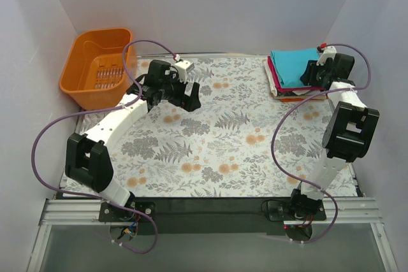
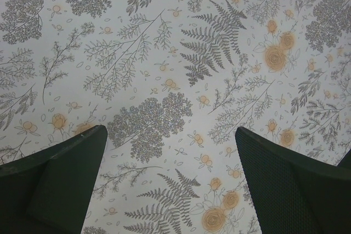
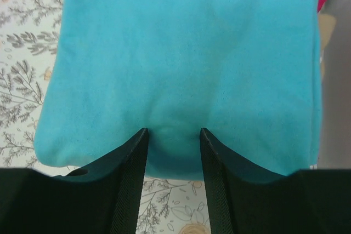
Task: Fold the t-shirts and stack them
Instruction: Neatly place the folded tshirt to the corner
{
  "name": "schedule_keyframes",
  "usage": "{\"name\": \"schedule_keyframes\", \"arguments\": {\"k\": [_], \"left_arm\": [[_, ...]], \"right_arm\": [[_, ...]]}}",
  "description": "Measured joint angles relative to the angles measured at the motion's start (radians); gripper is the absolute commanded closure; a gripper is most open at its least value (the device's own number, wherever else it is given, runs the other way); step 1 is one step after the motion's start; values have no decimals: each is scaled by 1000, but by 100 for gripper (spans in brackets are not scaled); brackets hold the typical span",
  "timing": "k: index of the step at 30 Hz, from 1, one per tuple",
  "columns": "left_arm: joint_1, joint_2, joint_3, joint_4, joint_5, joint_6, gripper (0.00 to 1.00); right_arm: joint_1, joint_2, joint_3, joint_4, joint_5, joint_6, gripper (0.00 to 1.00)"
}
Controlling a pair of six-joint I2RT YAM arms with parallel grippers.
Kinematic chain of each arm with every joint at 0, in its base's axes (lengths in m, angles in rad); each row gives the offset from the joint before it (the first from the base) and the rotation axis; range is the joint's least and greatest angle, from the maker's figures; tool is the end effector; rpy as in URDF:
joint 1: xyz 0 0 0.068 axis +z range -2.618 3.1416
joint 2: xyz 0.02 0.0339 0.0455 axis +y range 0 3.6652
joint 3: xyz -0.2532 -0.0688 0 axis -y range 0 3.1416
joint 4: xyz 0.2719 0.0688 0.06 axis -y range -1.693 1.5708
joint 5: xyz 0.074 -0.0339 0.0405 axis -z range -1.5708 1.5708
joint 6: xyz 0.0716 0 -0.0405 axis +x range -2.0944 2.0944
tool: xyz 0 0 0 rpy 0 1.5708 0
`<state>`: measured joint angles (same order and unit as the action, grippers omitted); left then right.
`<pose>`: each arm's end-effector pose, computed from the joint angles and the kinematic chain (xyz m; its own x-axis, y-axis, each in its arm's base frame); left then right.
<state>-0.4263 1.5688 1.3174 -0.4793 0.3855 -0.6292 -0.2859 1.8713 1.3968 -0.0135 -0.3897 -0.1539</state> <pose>0.3552 -0.1909 0.2635 -0.8668 -0.2052 -0.4544 0.1583 0.7509 -0.6412 0.4759 -0.1116 0.2187 -0.4352 -0.0199 -0.9001 -0.1293 0.9908 0.0406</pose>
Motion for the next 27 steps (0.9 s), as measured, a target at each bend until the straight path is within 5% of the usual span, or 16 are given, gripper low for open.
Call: {"name": "schedule_keyframes", "arguments": {"k": [9, 12, 13, 21, 27], "left_arm": [[26, 2, 20, -29, 2, -20, 2], [50, 8, 54, -47, 18, -35, 2], [62, 11, 67, -53, 27, -38, 2], [190, 13, 109, -132, 142, -93, 2], [352, -26, -29, -147, 208, -142, 2]], "right_arm": [[0, 7, 71, -99, 4, -6, 36], [0, -13, 171, -163, -17, -6, 17], [0, -29, 203, -191, -24, -10, 3], [70, -273, 320, -455, -39, -111, 2], [270, -439, 31, -572, -20, -193, 2]]}}
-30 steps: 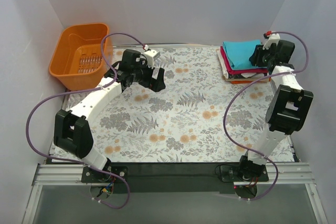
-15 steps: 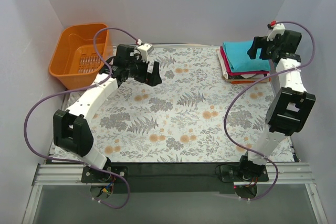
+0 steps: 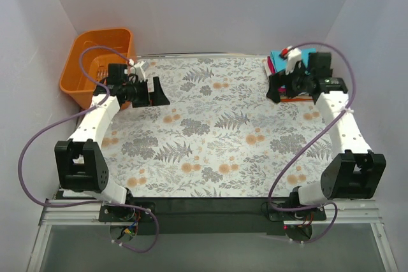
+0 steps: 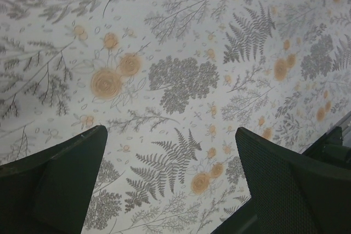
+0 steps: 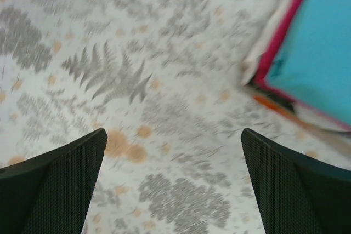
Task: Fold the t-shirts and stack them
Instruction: Neatly place the folded tshirt to the corner
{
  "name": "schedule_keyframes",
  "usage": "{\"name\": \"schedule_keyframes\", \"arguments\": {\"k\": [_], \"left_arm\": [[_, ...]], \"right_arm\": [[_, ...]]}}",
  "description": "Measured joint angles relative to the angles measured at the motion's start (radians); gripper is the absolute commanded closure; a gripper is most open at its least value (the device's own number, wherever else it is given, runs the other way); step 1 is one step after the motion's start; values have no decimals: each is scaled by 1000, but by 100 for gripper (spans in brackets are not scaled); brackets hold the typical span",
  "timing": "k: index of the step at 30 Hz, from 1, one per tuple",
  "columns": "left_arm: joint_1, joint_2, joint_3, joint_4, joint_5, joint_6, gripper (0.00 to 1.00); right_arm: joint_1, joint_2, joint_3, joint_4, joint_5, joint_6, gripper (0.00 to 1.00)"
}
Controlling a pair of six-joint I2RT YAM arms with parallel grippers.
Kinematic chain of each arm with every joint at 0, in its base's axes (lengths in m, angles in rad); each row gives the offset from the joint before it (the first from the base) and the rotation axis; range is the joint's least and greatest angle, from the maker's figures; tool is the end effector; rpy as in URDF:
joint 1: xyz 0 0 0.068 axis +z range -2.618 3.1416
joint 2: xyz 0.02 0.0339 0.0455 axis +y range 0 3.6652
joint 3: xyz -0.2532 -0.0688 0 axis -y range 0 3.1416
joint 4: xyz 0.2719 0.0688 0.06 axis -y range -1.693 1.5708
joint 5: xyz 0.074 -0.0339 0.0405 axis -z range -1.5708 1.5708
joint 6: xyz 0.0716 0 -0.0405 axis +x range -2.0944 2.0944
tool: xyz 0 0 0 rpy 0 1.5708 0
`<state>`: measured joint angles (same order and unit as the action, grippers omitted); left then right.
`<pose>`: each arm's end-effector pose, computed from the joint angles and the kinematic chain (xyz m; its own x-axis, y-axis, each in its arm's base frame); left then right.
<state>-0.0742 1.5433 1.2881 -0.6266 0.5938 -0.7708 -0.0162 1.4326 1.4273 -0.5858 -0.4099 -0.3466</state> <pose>0.3720 -0.0678 0.2531 -0.8422 -0.5164 -0.1552 -0.2377 0.6139 -0.7528 0.3737 0.0225 0.3450 -0.4167 -0.3049 -0.8564 -0.4865 0.8706 -0.0732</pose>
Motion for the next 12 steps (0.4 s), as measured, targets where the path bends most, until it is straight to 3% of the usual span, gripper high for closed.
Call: {"name": "schedule_keyframes", "arguments": {"k": [6, 12], "left_arm": [[20, -140, -226, -16, -39, 56, 2], [12, -229, -292, -28, -83, 126, 2]], "right_arm": [[107, -19, -314, -79, 13, 2, 2], [145, -133, -425, -67, 23, 30, 2]]}}
